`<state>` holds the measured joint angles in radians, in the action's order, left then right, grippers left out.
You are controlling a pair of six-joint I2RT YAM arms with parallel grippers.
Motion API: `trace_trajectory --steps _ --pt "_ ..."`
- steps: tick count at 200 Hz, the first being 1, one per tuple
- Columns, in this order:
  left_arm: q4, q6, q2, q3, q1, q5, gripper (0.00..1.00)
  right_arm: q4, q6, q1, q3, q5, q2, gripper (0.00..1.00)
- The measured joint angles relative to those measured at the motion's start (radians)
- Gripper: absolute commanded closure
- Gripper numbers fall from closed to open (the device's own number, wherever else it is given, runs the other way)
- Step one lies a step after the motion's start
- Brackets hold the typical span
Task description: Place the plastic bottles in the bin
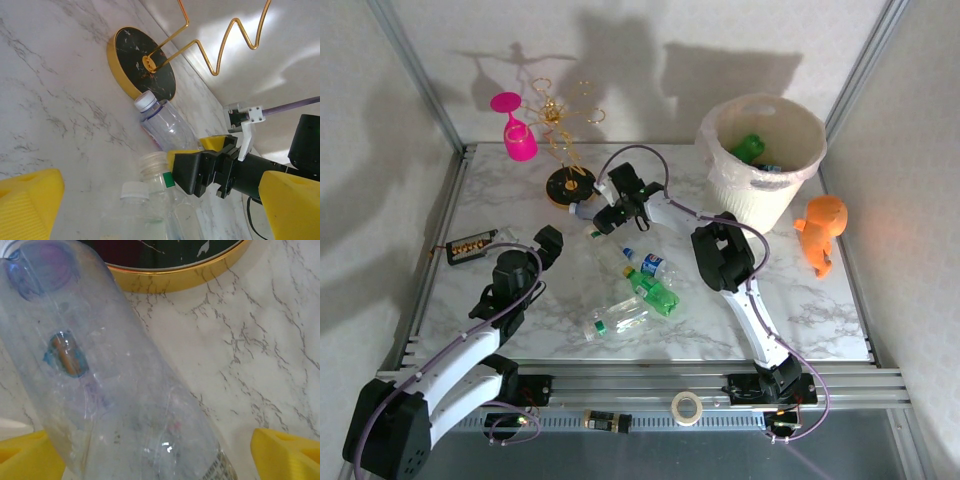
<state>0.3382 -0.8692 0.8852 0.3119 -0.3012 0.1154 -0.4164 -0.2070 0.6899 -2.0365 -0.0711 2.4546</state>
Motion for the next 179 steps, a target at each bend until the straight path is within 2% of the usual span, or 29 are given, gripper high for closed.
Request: trace_trajectory --steps 35,104,179 --pt "0.0 -0.004 -0.001 0.0 0.002 0.0 0.0 -0.003 -0.015 0.0 -0.015 0.0 0.028 0.17" --pt "0.0 -0.019 -0.001 0.0 0.002 -0.001 0.0 -0.003 -0.04 0.0 -0.016 0.008 0.031 0.43" --pt "0.002 -0.038 0.0 0.0 0.002 -0.031 0.0 0.054 -0.064 -0.003 0.159 0.048 -0.08 0.6"
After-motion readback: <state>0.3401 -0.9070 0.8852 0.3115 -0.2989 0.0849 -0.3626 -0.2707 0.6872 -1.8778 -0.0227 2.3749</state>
